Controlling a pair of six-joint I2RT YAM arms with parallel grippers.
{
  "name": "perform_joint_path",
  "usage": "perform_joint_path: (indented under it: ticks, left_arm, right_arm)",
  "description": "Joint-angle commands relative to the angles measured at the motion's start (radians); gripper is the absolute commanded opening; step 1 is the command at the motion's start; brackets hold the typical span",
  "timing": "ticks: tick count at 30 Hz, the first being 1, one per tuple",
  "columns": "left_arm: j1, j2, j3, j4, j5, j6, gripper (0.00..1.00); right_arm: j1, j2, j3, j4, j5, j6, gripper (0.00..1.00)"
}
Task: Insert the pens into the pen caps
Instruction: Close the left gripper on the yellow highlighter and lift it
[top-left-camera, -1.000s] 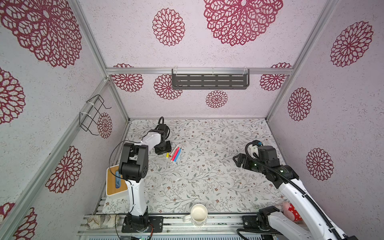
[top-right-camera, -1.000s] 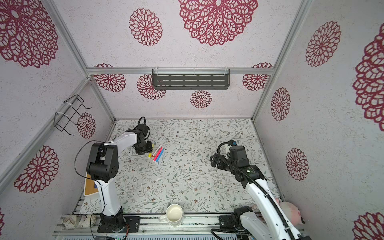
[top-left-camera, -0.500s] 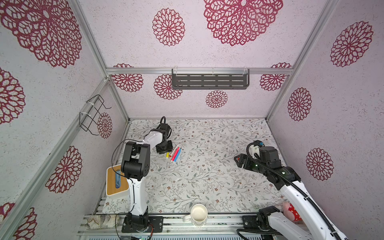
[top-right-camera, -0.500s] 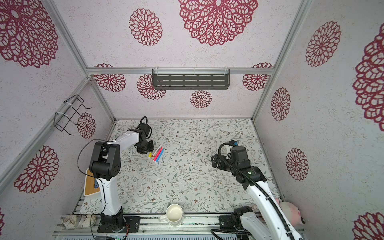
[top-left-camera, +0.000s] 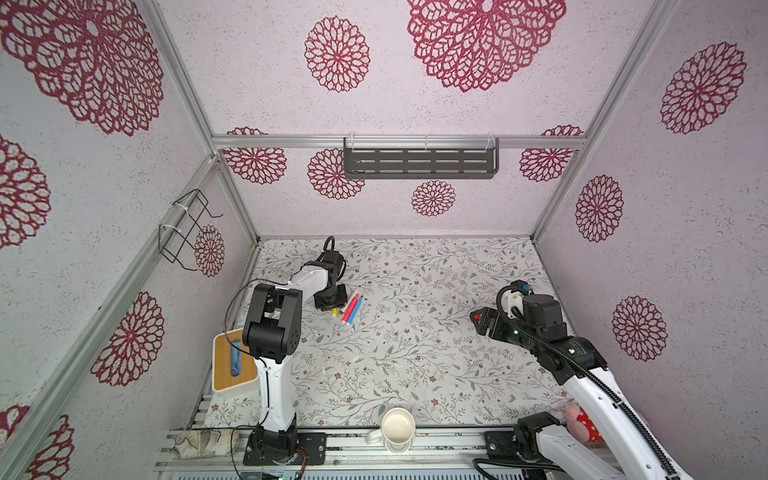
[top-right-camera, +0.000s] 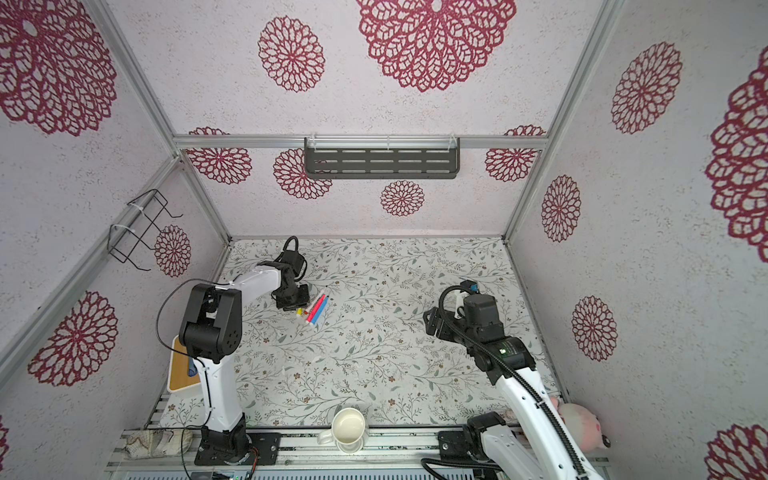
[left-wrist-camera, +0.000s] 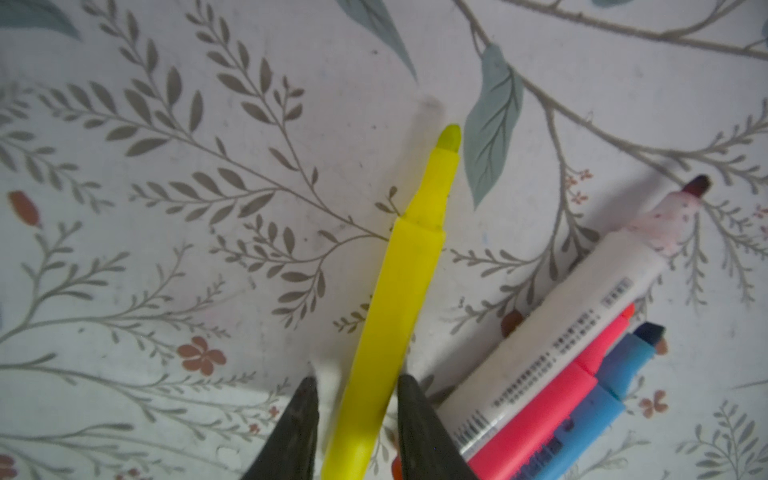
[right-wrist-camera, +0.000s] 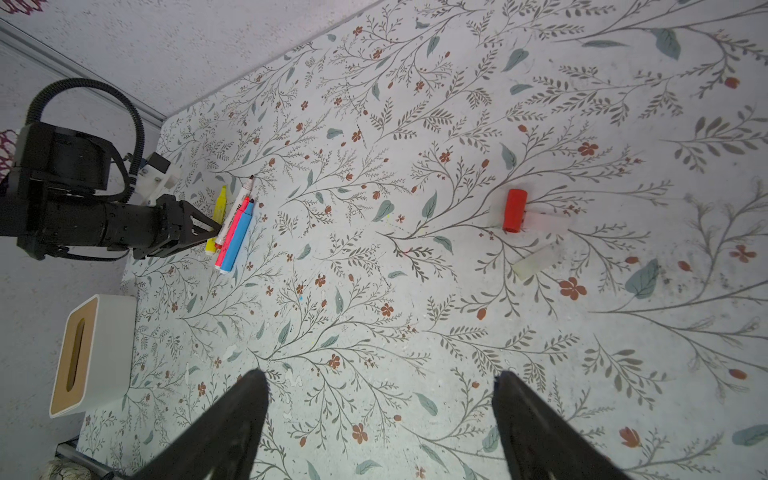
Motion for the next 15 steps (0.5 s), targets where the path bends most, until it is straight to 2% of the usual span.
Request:
perform_joint_path:
  ticks: [1,10,12,15]
  left_arm:
    - [-0.005,0.027,-0.046,-0.004,0.01,-0.004,0.3]
    - [-0.007,0.008,-0.058,-0.006,0.004,0.009,0.19]
    - [-0.007,0.004,-0.056,-0.01,0.007,0.013,0.13]
    - [-0.01,-0.004,-0.055,-0.022,0.0,0.021,0.1]
  right_arm:
    - [0.003,-0.019,0.004,0.018,0.014,0.013,0.87]
    - [0.003,-0.033,-0.002,0.021,0.016,0.027,0.87]
    - [0.003,-0.034,-0.003,0.021,0.015,0.03,0.87]
    - [0.003,-0.038,-0.006,0.021,0.013,0.033,0.87]
